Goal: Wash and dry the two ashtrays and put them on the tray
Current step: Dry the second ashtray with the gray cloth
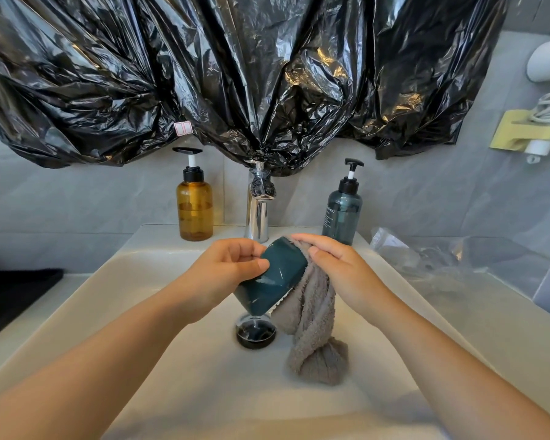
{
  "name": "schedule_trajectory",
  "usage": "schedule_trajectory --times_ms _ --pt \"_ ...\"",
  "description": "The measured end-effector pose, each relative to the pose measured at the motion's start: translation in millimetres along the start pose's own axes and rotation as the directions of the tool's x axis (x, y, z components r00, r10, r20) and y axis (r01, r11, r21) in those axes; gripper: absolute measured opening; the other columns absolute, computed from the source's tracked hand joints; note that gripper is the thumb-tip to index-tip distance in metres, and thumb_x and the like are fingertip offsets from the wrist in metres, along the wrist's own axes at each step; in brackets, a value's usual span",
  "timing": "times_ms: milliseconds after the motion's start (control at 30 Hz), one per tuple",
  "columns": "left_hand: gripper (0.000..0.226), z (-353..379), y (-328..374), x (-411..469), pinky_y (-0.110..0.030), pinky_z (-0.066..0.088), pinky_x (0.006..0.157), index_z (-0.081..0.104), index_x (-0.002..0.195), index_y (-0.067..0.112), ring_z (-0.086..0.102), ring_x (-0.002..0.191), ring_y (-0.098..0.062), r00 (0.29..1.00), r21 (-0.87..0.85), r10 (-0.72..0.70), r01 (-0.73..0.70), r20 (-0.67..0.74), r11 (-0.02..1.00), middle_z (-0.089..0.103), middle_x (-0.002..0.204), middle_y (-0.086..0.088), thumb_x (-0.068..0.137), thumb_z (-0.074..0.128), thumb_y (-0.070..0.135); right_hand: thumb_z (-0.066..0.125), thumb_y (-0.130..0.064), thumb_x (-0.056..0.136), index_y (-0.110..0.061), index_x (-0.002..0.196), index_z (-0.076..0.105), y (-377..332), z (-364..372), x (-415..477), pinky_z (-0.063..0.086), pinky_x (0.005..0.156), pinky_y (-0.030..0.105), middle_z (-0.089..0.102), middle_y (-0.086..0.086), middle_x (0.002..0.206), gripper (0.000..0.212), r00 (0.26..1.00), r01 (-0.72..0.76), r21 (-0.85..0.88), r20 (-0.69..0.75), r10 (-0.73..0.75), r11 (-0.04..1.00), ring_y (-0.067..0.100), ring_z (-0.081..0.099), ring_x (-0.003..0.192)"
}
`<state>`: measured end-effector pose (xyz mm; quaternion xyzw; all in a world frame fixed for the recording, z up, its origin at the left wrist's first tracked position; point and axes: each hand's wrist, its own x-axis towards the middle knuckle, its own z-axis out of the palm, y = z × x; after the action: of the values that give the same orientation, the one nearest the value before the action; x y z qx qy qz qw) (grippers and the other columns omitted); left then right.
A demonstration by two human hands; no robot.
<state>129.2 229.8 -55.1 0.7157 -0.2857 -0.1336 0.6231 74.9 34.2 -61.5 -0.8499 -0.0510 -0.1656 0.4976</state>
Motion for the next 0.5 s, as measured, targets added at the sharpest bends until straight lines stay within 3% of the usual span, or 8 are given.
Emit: schedule_trajectory --times_ms 133,200,333,433,500 --pt "0.009 -0.8 -1.2 1.4 -0.021 0.053 0.072 0.067 0.087 0.013 0.066 0.079 -0.016 0.996 -0.109 0.075 -0.069 0.052 0.992 0.073 0.088 -0.006 0.084 0.061 0.007 0.038 -0.016 0.104 -0.031 0.117 0.065 8.9 -1.9 2.3 0.044 0.105 0.049 0.069 -0.003 0.119 0.034 0.984 -0.176 0.425 0.059 0.166 0.888 0.017 0.063 0.114" --pt "0.017 -1.5 0.1 2.2 -0.021 0.054 0.074 0.067 0.093 0.009 0.066 0.082 -0.017 0.993 -0.157 0.069 -0.054 0.093 0.986 0.072 0.092 -0.008 0.078 0.058 0.013 0.038 -0.013 0.103 -0.023 0.119 0.065 9.5 -1.9 3.2 0.045 0.105 0.048 0.069 0.001 0.119 0.033 0.988 -0.147 0.49 0.036 0.149 0.859 0.019 0.063 0.114" --pt "0.041 1.4 2.5 0.7 -0.026 0.055 0.077 0.06 0.116 -0.006 0.065 0.087 -0.022 0.979 -0.242 -0.056 0.105 0.198 0.965 0.068 0.101 -0.017 0.08 0.059 0.013 0.041 -0.013 0.102 -0.03 0.113 0.069 7.6 2.7 -1.2 0.042 0.108 0.046 0.068 -0.004 0.121 0.035 0.997 -0.077 0.355 0.036 0.069 0.932 0.016 0.06 0.119" --pt "0.03 8.7 -2.1 0.7 -0.031 0.052 0.078 0.061 0.114 -0.006 0.064 0.086 -0.026 0.98 -0.223 -0.172 0.192 0.104 0.956 0.068 0.099 -0.02 0.091 0.058 0.014 0.042 -0.012 0.102 -0.031 0.118 0.068 2.3 6.0 -6.0 0.04 0.107 0.028 0.064 -0.013 0.124 0.036 0.997 -0.026 0.136 0.08 0.015 0.99 0.002 0.054 0.121" --pt "0.023 9.6 -6.1 2.8 -0.032 0.049 0.078 0.064 0.107 -0.004 0.062 0.084 -0.026 0.981 -0.195 -0.193 0.195 0.03 0.961 0.069 0.096 -0.019 0.093 0.054 0.012 0.043 -0.01 0.101 -0.03 0.12 0.067 -4.4 3.9 -7.8 0.04 0.1 0.016 0.064 -0.017 0.124 0.036 0.996 0.021 0.09 0.083 -0.028 0.996 -0.006 0.054 0.117"
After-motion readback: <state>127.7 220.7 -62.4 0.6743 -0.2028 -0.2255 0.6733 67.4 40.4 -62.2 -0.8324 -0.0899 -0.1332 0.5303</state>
